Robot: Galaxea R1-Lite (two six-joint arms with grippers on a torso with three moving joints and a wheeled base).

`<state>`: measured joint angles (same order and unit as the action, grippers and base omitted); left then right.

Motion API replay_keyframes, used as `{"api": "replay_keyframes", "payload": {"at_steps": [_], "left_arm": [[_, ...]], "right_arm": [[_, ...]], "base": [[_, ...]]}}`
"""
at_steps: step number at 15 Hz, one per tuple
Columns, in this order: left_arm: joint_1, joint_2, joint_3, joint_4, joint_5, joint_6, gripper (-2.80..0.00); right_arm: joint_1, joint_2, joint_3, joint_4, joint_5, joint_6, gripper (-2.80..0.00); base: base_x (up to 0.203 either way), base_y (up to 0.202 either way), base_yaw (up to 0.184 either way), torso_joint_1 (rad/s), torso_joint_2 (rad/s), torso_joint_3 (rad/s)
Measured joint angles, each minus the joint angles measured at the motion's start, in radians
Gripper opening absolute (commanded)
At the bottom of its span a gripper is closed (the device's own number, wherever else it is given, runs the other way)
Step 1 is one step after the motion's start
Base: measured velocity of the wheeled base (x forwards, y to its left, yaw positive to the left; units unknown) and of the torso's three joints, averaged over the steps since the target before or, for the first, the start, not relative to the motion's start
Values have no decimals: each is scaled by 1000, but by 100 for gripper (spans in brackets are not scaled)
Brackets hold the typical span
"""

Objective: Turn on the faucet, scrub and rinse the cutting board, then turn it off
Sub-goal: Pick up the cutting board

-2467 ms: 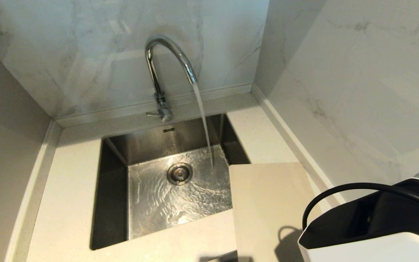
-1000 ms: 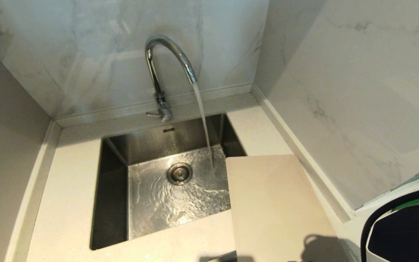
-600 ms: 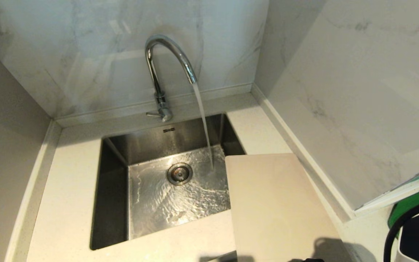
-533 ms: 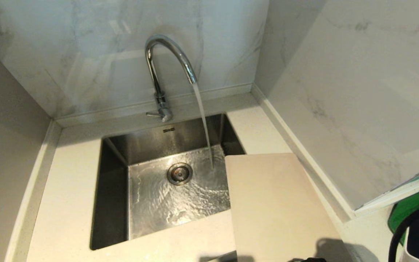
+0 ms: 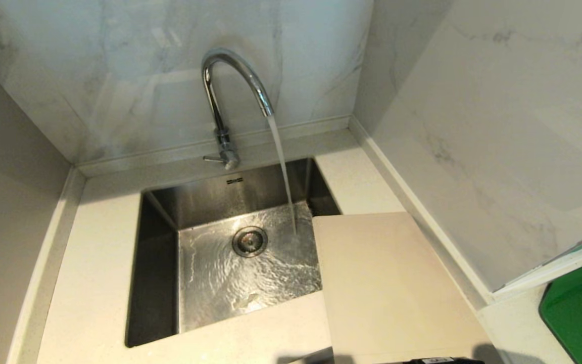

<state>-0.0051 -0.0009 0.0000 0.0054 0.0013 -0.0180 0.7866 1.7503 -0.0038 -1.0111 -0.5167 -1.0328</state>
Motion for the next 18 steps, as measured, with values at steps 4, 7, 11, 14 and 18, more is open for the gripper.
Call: {"api": "replay_keyframes", "payload": {"at_steps": [4,7,11,14,18], "left_arm": [[1,0,0,0,0,0,-280],[1,0,0,-1,0,0,-280],[1,0,0,-1,0,0,-280],[1,0,0,-1,0,0,-280],[0,0,0,-1,0,0,-280]], "right_arm": [[-1,-52,2,1,1,1,-280],[-1,-71,-2,0,6,6,-280],[-2,-105,-1,2,6,6,-280],[-3,-150,2,47,2,-2,-280],[-5,-186,2,61,-2,-42,-280]], "base": [[0,0,0,0,0,0],[0,0,0,0,0,0],[0,0,0,0,0,0],[0,0,0,0,0,0],[0,0,0,0,0,0]]}}
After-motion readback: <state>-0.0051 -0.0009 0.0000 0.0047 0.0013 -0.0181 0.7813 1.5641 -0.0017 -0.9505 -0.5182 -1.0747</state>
